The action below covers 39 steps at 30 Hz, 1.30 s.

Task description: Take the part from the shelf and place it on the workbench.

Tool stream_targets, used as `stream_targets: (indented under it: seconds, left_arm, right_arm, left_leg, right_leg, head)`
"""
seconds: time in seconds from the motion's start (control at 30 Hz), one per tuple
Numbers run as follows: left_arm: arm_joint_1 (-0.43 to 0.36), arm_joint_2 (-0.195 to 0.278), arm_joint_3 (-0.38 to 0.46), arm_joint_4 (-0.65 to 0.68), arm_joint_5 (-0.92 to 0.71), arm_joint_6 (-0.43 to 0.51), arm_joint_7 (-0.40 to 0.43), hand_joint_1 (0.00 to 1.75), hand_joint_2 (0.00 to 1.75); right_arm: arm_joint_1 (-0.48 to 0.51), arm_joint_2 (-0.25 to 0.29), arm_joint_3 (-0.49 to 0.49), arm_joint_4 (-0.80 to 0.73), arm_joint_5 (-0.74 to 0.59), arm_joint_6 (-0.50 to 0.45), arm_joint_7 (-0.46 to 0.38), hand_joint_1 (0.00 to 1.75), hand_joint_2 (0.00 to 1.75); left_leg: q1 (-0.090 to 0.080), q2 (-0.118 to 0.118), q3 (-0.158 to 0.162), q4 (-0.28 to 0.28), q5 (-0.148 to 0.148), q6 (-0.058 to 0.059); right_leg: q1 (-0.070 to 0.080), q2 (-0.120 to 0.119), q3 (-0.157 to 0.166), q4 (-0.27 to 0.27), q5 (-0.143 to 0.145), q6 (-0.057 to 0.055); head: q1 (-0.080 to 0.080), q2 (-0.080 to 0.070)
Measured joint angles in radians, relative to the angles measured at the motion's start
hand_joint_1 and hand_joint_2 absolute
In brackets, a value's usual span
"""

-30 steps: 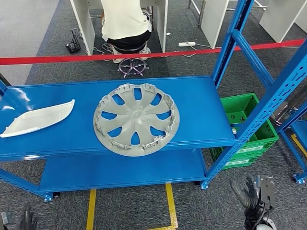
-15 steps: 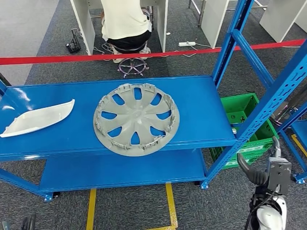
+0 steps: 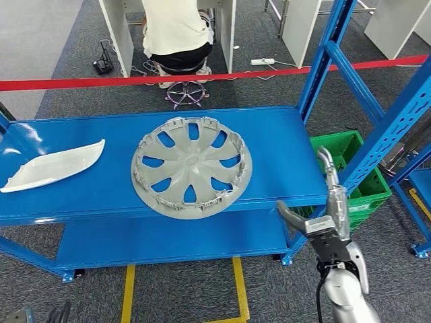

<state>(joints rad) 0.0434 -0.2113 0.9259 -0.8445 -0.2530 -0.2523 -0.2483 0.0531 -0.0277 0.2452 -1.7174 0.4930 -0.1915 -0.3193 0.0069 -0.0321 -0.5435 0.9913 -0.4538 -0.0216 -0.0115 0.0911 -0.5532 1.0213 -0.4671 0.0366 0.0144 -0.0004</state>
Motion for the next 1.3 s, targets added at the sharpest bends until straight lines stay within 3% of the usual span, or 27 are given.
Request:
stream_targets:
  seconds: [0.47,0.9,1.3]
  left_arm:
    - [-0.039,0.01,-0.002,0.049,-0.083,-0.029,-0.034,0.0,0.0]
    - [-0.073,0.034,-0.037,0.072,-0.116,-0.029,-0.035,0.0,0.0]
    - [-0.1,0.068,-0.07,0.124,-0.126,-0.026,-0.049,0.0,0.0]
  right_arm:
    - [-0.148,-0.068,0.377,0.05,0.215,0.126,-0.007,0.0,1.75]
    - [-0.35,-0.067,0.572,0.326,0.379,0.229,0.052,0.0,1.75]
    - [-0.522,-0.016,0.687,0.59,0.531,0.252,0.125,0.0,1.75]
  left_leg:
    - [0.0,0.0,-0.003,0.0,0.002,0.0]
    - [0.0,-0.001,-0.007,0.0,0.007,0.0]
    - [0.0,-0.001,-0.011,0.0,0.011,-0.001]
  right_leg:
    - [0.0,0.0,-0.003,0.0,0.002,0.0]
    - [0.0,-0.002,-0.007,0.0,0.007,0.0]
    - [0.0,-0.002,-0.011,0.001,0.01,-0.001]
  head:
    - [0.0,0.0]
    - [0.0,0.0]
    - [0.0,0.0]
